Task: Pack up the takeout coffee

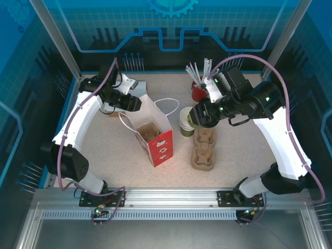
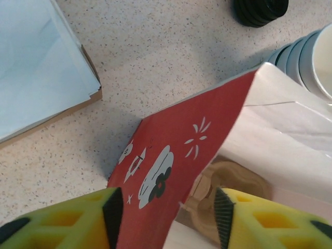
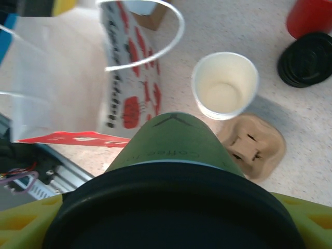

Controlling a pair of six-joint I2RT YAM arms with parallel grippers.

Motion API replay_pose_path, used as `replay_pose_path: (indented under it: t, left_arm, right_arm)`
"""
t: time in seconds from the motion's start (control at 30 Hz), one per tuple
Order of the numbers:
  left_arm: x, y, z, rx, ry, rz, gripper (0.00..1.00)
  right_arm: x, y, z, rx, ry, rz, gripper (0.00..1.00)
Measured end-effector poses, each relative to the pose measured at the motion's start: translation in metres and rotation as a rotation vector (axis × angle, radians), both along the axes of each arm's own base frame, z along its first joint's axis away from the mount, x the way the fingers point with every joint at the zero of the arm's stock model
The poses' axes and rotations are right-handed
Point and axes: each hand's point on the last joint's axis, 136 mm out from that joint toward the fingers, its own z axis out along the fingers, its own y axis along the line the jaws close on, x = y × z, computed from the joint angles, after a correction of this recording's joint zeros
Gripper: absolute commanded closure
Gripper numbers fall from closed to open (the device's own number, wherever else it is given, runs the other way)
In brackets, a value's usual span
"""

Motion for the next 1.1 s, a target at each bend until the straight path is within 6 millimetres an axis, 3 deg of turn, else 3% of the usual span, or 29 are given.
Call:
replay_pose_path:
  t: [0.2,0.4,0.63,1.1]
  left_arm:
    - [-0.002,-0.007,0.001,0.000,-0.004,-0.014,0.63]
    - [-0.005,-0.015,0.004,-0.011,-0.013,-0.021,0.66]
    - [-0.008,-0.019,0.007,-0.019,-0.014,-0.019,0.66]
    - [-0.009,-0.022,0.008,-0.023,-0.013,-0.015,0.65]
  right_arm:
    - [-0.007,0.054,0.020,0.060,-0.026,0.106,0.16]
    - [-0.007,0.100,0.017,0.079,-0.022,0.176,0.16]
    - [0.000,0.138,-0.007,0.055,0.013,0.210,0.16]
    - [0.009,0.173,-0.070,-0.094,0.090,0.230,0.16]
